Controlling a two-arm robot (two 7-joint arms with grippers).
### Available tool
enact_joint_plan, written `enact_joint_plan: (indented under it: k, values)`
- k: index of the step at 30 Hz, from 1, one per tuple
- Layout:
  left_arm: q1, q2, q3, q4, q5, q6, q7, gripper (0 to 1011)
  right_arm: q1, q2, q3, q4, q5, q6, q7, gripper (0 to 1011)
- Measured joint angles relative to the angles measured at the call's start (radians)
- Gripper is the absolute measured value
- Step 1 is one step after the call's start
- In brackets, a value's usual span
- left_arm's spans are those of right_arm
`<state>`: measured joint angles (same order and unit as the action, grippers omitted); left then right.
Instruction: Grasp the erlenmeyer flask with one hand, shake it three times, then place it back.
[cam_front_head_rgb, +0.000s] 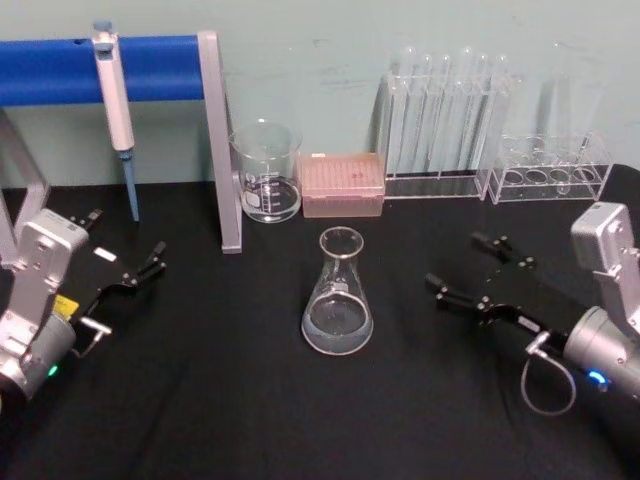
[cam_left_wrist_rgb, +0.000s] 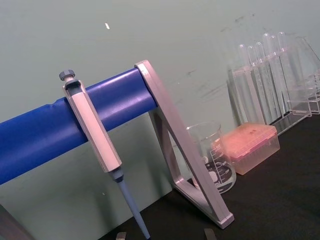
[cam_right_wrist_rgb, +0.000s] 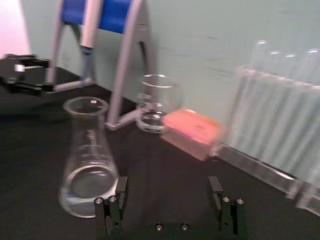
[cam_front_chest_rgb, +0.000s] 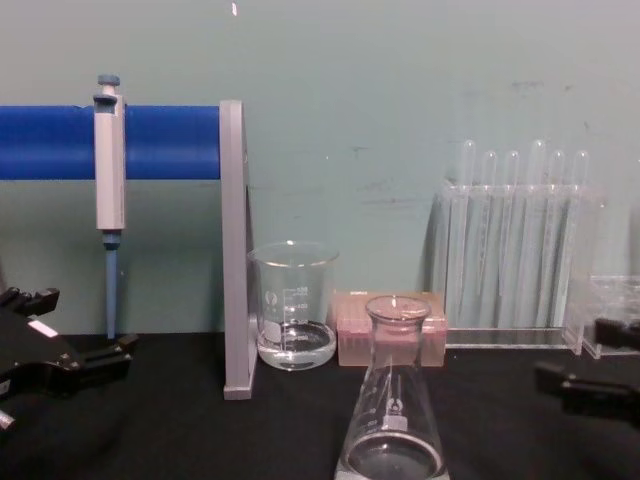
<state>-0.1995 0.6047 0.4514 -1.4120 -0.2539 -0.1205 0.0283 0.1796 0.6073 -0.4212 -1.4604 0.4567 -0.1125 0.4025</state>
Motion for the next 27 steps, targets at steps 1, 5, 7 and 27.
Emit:
enact_joint_plan:
  k: [1,5,7,27]
  values:
    - [0.0,0.0,0.0,0.0,0.0,0.0,0.0,1001,0.003,-0.003,-0.003,0.002,0.002,0.002,0.011,1002]
    - [0.0,0.0,0.0,0.0,0.0,0.0,0.0,1001,0.02,-0.018,-0.018,0.016,0.005,0.01,0.063,1003]
    - [0.0,0.0,0.0,0.0,0.0,0.0,0.0,1001,0.03,-0.029,-0.027,0.024,0.006,0.013,0.089,1003]
    - [0.0,0.0,0.0,0.0,0.0,0.0,0.0,1001,0.131,-0.141,-0.075,0.117,-0.028,0.005,0.215,1003]
